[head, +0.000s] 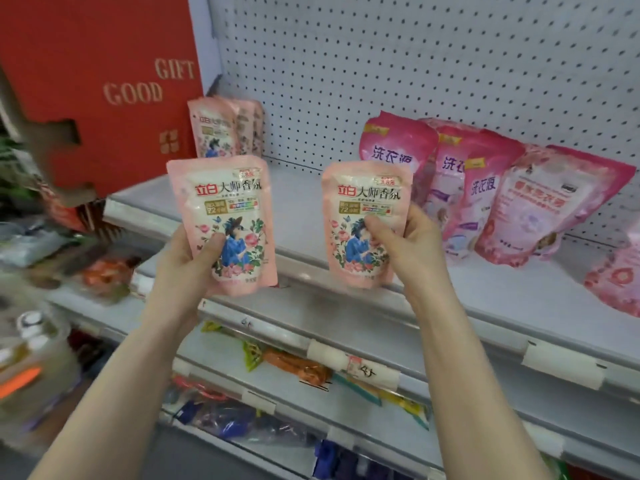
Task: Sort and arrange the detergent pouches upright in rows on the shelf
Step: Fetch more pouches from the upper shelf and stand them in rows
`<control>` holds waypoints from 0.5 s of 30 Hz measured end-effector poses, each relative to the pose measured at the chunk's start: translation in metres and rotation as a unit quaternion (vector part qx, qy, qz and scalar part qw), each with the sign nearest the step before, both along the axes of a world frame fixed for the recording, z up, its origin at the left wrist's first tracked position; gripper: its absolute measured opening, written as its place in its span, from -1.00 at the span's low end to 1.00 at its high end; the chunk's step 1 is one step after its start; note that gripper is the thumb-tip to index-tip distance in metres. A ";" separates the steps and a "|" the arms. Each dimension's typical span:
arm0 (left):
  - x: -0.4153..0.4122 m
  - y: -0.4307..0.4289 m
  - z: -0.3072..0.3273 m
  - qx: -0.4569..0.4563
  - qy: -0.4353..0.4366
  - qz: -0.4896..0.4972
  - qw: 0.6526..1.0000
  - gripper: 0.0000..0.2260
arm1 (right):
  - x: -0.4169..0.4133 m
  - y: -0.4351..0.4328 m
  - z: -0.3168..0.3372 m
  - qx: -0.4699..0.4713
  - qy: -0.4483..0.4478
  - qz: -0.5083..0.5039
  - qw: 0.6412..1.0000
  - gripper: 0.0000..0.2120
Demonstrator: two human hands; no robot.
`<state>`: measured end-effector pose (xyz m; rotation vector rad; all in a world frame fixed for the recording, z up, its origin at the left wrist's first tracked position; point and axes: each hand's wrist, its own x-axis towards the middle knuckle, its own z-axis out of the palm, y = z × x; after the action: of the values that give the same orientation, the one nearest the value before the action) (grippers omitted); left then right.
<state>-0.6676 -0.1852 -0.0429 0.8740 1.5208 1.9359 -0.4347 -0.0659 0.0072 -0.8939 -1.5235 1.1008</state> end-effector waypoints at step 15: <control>-0.166 0.081 0.017 -0.015 -0.030 0.090 0.995 -0.74 | -0.201 0.154 0.037 0.058 -0.199 0.099 0.973 -0.87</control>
<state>-0.8334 -0.1039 -0.0258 0.6797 1.6355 2.0408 -0.6356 0.0884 0.0445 -0.9345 -2.0225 0.9980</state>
